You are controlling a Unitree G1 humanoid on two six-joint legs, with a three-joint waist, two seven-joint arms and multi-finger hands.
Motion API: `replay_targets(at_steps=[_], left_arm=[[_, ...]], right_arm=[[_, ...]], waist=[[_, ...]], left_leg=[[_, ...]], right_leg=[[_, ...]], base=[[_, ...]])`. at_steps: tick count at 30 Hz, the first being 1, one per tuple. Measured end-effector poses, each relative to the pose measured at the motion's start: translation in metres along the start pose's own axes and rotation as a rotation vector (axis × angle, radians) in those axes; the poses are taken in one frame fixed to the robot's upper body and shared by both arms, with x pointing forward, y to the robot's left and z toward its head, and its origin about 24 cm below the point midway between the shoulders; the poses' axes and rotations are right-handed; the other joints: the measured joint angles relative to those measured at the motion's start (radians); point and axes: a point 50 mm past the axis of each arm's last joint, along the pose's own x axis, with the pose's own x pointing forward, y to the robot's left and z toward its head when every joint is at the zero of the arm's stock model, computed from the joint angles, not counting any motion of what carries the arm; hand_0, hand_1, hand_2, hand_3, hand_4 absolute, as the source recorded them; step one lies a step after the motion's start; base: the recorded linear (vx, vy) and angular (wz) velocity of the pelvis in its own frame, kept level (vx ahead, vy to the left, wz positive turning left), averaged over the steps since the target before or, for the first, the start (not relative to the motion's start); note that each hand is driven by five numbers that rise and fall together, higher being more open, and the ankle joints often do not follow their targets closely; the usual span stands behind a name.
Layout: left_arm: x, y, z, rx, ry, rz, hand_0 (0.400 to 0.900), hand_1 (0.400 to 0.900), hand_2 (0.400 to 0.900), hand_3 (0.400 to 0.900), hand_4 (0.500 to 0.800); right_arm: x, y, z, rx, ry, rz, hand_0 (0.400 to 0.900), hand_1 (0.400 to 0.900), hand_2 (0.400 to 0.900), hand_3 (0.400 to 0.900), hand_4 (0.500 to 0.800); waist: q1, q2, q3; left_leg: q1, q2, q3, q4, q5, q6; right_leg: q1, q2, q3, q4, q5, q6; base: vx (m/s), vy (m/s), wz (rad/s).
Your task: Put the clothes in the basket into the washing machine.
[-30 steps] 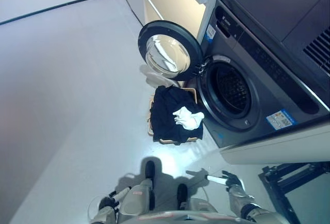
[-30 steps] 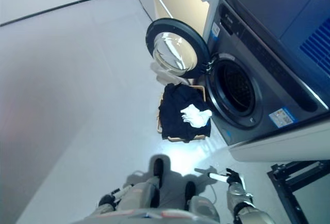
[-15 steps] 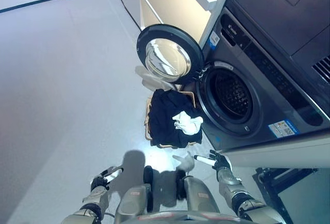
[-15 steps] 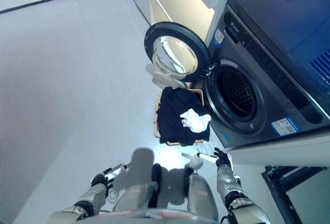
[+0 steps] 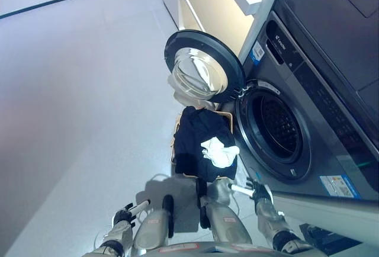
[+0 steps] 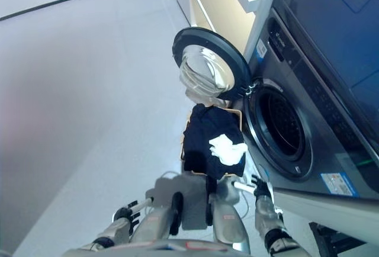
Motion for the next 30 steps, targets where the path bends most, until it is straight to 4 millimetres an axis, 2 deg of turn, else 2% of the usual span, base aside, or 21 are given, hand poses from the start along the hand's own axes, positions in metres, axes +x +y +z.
replay_targets(at_steps=[1,3,5,7,10,12,13,14,18,22,25,27,30], left_arm=[[0.0,-0.004,0.002,-0.007,-0.012,-0.01,0.9,0.9,0.9,0.9,0.8],[-0.001,-0.014,0.011,-0.017,-0.045,-0.036,0.9,0.9,0.9,0.9,0.8],[-0.001,-0.019,0.019,-0.019,-0.068,-0.049,0.9,0.9,0.9,0.9,0.8],[-0.001,-0.019,0.022,-0.02,-0.075,-0.048,0.9,0.9,0.9,0.9,0.8],[-0.001,-0.019,0.022,-0.016,-0.08,-0.049,0.9,0.9,0.9,0.9,0.8],[-0.001,-0.021,0.027,-0.014,-0.097,-0.056,0.9,0.9,0.9,0.9,0.8],[-0.002,-0.021,0.03,-0.015,-0.112,-0.059,0.9,0.9,0.9,0.9,0.8],[-0.002,-0.021,0.037,-0.01,-0.142,-0.059,0.9,0.9,0.9,0.9,0.8],[-0.005,-0.021,0.085,-0.018,-0.31,-0.037,0.9,0.9,0.9,0.9,0.8],[-0.014,-0.02,0.134,-0.038,-0.486,-0.018,0.9,0.9,0.9,0.9,0.8],[-0.025,-0.023,0.162,-0.07,-0.59,-0.018,0.9,0.9,0.9,0.9,0.8],[-0.035,-0.032,0.184,-0.098,-0.661,-0.043,0.9,0.9,0.9,0.9,0.8],[-0.052,-0.045,0.217,-0.138,-0.762,-0.086,0.9,0.9,0.9,0.9,0.8]], right_arm=[[0.003,-0.002,0.01,-0.006,-0.033,-0.005,0.9,0.9,0.9,0.9,0.8],[0.007,-0.009,0.027,-0.024,-0.084,-0.03,0.9,0.9,0.9,0.9,0.8],[0.01,-0.01,0.043,-0.038,-0.125,-0.036,0.9,0.9,0.9,0.9,0.8],[0.011,-0.007,0.052,-0.058,-0.154,-0.029,0.9,0.9,0.9,0.9,0.8],[0.012,0.001,0.059,-0.138,-0.186,0.0,0.9,0.9,0.9,0.9,0.8],[0.012,0.004,0.068,-0.181,-0.213,0.009,0.9,0.9,0.9,0.9,0.8],[0.013,0.005,0.071,-0.198,-0.224,0.007,0.9,0.9,0.9,0.9,0.8],[0.013,0.007,0.076,-0.226,-0.242,0.0,0.9,0.9,0.9,0.9,0.8],[0.014,0.008,0.11,-0.337,-0.36,-0.069,0.9,0.9,0.9,0.9,0.8],[0.01,0.008,0.168,-0.384,-0.532,-0.168,0.9,0.9,0.9,0.9,0.8],[0.002,0.008,0.207,-0.416,-0.659,-0.25,0.9,0.9,0.9,0.9,0.8],[-0.005,0.003,0.235,-0.429,-0.736,-0.312,0.9,0.9,0.9,0.9,0.8],[-0.011,-0.007,0.264,-0.475,-0.782,-0.405,0.9,0.9,0.9,0.9,0.8]], waist=[[0.001,0.009,0.006],[0.002,0.017,0.018],[0.001,0.027,0.044],[0.004,0.037,0.064],[0.007,0.042,0.08],[0.01,0.05,0.102],[0.011,0.051,0.113],[0.018,0.045,0.118],[0.036,0.047,0.172],[0.053,0.052,0.22],[0.059,0.053,0.227],[0.064,0.066,0.247],[0.077,0.074,0.257]], left_leg=[[-0.006,0.006,0.015,-0.012,0.0,0.0],[0.007,0.011,0.033,-0.164,0.009,-0.008],[0.028,0.016,0.051,-0.345,0.055,-0.023],[0.029,0.031,0.047,-0.408,0.1,-0.028],[0.032,0.044,0.053,-0.447,0.186,-0.007],[0.027,0.045,0.053,-0.449,0.253,0.02],[0.024,0.042,0.056,-0.45,0.268,0.047],[0.004,0.037,0.068,-0.449,0.266,0.051],[-0.074,0.019,0.075,-0.444,0.285,0.087],[-0.147,0.01,0.072,-0.426,0.289,0.091],[-0.235,0.009,0.07,-0.392,0.287,0.088],[-0.3,0.007,0.067,-0.352,0.289,0.091],[-0.418,-0.005,0.056,-0.268,0.276,0.092]], right_leg=[[0.009,0.002,-0.007,0.0,-0.014,-0.022],[0.021,-0.002,-0.016,-0.02,-0.016,-0.03],[0.038,0.001,-0.031,-0.034,-0.01,-0.021],[0.056,0.018,-0.035,-0.05,-0.007,-0.012],[0.052,0.032,-0.016,-0.063,-0.011,0.007],[0.047,0.04,-0.001,-0.068,-0.006,0.019],[0.042,0.038,0.005,-0.067,-0.008,0.028],[0.012,0.032,0.017,-0.053,-0.013,0.039],[-0.084,0.012,0.021,-0.008,-0.016,0.06],[-0.164,0.003,0.021,0.029,-0.02,0.067],[-0.259,0.0,0.02,0.075,-0.025,0.072],[-0.327,-0.006,0.019,0.129,-0.036,0.074],[-0.47,-0.024,0.016,0.274,-0.089,0.068]], base=[[0.18,-0.158,0.26],[0.14,-0.082,0.14],[0.08,-0.008,-0.04],[0.07,0.092,-0.13],[0.04,0.154,-0.16],[-0.04,0.188,-0.2],[-0.06,0.175,-0.16],[-0.03,0.113,-0.02],[-0.01,0.082,0.01],[-0.04,0.04,0.06],[-0.05,-0.003,0.06],[-0.09,-0.019,0.12],[-0.07,-0.016,0.11]])
